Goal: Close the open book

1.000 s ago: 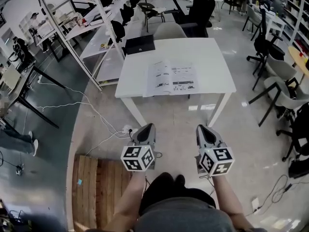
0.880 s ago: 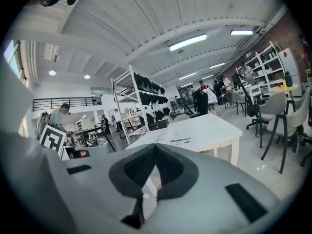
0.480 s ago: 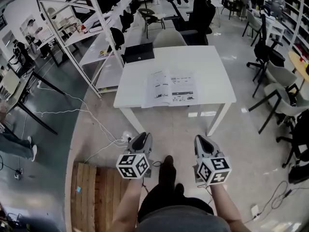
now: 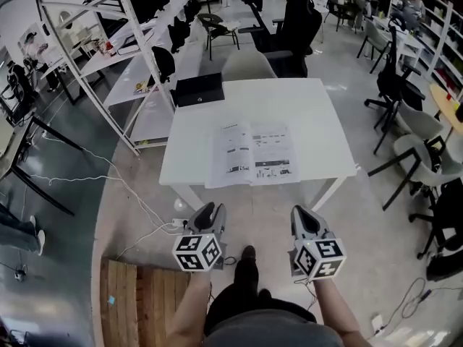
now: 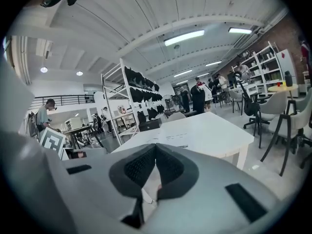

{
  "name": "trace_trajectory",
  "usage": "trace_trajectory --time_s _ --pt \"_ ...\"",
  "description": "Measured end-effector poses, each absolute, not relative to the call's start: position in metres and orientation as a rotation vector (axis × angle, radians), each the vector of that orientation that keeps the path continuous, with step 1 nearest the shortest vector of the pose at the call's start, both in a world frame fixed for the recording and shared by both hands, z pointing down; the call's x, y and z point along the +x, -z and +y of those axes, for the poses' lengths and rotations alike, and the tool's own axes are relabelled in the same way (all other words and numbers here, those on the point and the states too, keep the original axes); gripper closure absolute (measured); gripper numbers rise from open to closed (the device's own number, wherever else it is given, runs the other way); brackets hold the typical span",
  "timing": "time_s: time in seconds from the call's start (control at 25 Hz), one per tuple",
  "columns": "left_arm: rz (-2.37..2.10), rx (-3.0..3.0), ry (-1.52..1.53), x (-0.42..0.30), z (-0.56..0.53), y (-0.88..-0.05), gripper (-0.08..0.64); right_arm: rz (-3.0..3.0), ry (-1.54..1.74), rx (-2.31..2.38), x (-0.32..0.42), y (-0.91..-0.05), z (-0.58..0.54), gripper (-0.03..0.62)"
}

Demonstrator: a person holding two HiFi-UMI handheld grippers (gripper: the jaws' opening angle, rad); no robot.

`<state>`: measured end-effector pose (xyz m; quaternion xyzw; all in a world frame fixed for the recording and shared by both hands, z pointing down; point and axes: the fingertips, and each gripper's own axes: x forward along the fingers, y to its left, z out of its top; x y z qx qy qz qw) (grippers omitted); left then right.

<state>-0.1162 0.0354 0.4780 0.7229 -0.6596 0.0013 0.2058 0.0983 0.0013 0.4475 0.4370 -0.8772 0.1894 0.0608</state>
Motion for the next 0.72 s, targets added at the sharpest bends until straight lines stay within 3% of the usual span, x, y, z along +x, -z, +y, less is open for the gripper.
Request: trace_trajectory --time_s 0.72 --pt "-1.726 2.096 -0.105 -0.167 -0.101 -0.490 0.446 -2.575 -0.665 1.415 0.039 -0.460 -0.131 0.588"
